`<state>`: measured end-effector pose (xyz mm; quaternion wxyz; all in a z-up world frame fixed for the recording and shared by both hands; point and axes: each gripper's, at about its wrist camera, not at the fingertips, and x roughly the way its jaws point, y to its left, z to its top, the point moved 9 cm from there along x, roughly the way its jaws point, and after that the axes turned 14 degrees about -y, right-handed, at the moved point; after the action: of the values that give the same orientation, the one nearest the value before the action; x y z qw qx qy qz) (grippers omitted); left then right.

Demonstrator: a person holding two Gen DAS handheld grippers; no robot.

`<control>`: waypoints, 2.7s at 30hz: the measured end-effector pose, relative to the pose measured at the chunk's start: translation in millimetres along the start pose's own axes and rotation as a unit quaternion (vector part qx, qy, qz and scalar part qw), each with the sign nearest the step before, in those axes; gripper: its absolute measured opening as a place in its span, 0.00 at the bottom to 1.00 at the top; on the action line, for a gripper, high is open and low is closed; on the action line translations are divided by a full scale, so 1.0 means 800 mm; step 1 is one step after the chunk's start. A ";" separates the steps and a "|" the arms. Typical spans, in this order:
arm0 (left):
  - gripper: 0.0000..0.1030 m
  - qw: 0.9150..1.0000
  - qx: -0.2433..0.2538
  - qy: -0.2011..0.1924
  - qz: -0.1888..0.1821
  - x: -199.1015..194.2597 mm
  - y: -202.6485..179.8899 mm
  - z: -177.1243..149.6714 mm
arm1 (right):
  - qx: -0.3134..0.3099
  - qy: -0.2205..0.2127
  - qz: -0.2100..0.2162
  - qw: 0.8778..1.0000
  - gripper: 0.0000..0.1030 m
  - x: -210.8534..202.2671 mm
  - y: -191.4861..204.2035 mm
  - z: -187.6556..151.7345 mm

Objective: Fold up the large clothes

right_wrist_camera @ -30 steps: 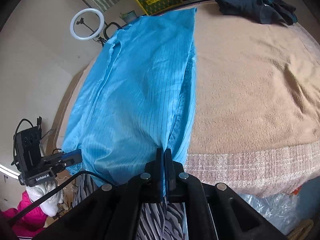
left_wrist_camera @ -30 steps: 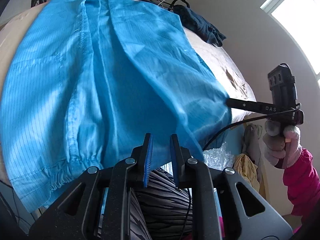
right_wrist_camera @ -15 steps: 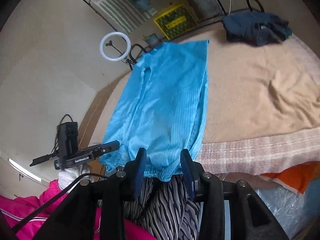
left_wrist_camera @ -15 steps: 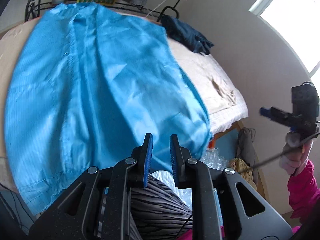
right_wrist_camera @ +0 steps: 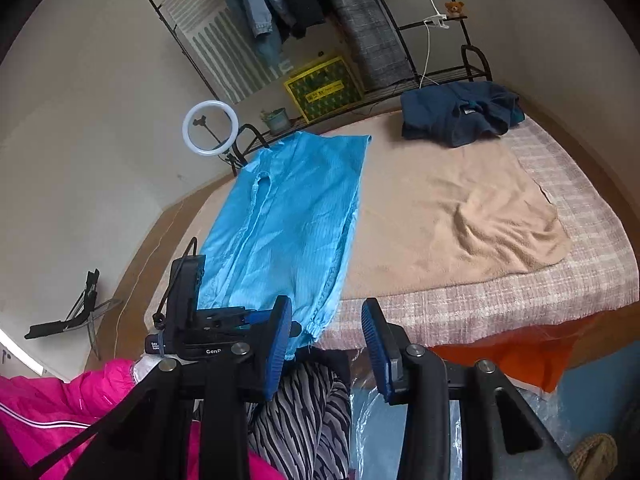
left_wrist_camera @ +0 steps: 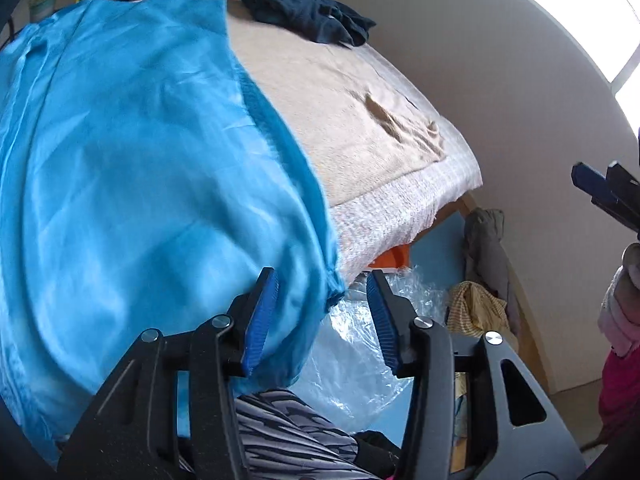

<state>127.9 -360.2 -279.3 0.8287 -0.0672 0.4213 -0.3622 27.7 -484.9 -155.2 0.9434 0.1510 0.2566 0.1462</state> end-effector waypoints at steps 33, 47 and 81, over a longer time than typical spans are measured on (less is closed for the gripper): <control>0.07 0.980 -0.163 -0.116 -0.018 -0.071 0.047 0.051 | 0.123 0.070 0.040 0.989 0.55 0.407 -0.051 0.086; 0.07 0.963 -0.217 -0.158 -0.029 -0.119 0.083 0.044 | 0.032 0.108 -0.016 0.994 0.00 0.460 0.022 0.111; 0.07 0.887 -0.404 -0.216 0.057 -0.246 0.272 -0.094 | -0.246 0.166 0.131 0.946 0.28 0.588 0.393 0.014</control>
<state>114.6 -57.8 -290.1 0.8195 -0.4486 0.3453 -0.0889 359.8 -34.6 -239.7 0.8681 -0.0798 0.3434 0.3495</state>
